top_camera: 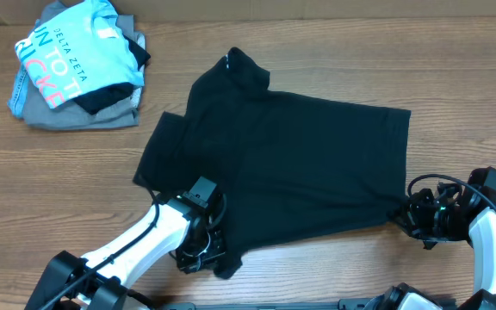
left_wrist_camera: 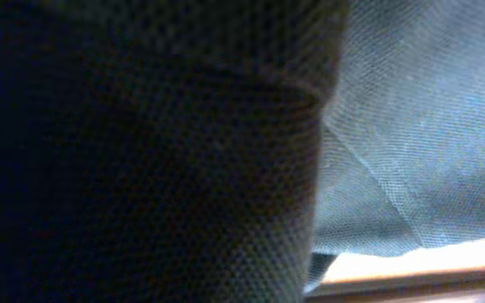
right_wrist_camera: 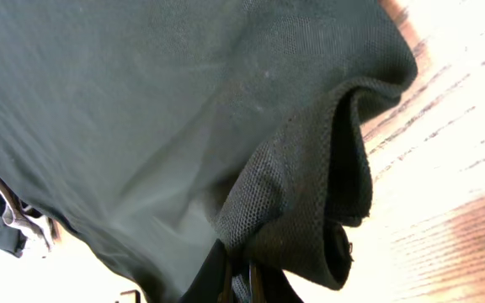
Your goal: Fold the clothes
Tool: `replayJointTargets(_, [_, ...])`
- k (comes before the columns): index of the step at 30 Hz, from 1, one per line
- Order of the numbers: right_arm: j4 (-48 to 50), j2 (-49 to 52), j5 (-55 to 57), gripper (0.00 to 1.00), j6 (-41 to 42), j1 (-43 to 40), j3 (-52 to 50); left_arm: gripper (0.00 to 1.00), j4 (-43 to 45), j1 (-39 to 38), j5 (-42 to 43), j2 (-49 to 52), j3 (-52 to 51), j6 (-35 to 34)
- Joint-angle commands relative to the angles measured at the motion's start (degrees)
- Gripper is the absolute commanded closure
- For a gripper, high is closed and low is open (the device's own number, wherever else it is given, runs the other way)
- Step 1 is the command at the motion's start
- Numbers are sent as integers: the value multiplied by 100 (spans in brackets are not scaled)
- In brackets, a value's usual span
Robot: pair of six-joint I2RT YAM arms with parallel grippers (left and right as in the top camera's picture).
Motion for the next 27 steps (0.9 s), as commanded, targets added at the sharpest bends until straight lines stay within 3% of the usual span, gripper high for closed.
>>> replayJointTargets(1, [-162,-74,55,96,-57,-9,153,96,-597,227,323,-20,730,957])
replayJointTargets(6, [-444,-74,380,96,-57,-11,208,96,-1873,627,-796,-20,1871,1526])
replayJointTargets(9, [-413,-74,361,96,-33,-7,212,96,-2140,903,-1344,-20,2470,1757])
replayJointTargets(18, [269,26,363,96,-107,181,245,94,-1475,1340,-1423,-9,2909,2240])
replayJointTargets(27, [566,872,632,96,-133,826,745,90,-988,1342,-1766,-7,2909,2323])
